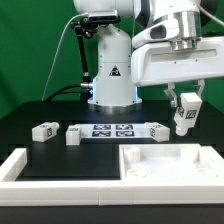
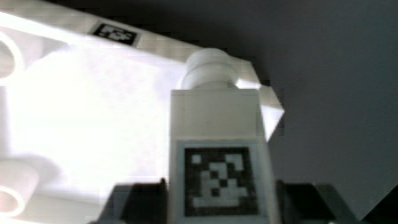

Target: Assemble one leg

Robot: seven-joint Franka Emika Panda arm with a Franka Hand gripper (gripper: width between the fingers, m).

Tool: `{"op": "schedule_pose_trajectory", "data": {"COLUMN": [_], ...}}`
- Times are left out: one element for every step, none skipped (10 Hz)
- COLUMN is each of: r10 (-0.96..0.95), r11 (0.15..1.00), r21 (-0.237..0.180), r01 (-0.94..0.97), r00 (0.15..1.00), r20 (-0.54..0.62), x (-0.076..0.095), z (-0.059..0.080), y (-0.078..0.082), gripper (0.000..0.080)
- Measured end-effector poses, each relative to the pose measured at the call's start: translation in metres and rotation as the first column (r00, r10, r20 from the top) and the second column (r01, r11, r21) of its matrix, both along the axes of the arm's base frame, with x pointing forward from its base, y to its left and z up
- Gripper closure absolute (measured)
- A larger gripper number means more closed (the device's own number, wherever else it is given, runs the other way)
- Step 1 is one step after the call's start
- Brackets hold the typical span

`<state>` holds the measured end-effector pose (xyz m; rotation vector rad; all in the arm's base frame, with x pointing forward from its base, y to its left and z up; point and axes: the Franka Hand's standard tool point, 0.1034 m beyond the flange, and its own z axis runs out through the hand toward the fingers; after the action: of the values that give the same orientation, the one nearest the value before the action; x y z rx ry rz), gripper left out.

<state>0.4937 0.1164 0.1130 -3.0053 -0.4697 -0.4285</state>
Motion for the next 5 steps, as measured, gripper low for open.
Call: {"op": "schedule_pose_trajectory", "data": {"r10": [-0.002, -0.001, -0.001, -0.001, 0.002], "r11": [1.0, 1.0, 1.0, 1.0, 1.0], "r21": [0.006, 0.005, 0.005, 0.005, 0.004], "r01": [0.001, 0.001, 0.001, 0.001, -0.002], "r00": [0.999, 0.999, 0.999, 0.999, 1.0], "r20": [0.041, 0.033, 0.033, 0.033, 0.03], "x": [0.0094, 0.006, 0.006, 0.0061, 0.0071], "z": [0.0097, 0.006, 0.0058, 0.0058, 0.0065], "y": [0.0015, 0.0011, 0.0011, 0.0011, 0.001], "gripper": [0.0508, 0.0508, 0.0508, 0.0508, 0.0508]}}
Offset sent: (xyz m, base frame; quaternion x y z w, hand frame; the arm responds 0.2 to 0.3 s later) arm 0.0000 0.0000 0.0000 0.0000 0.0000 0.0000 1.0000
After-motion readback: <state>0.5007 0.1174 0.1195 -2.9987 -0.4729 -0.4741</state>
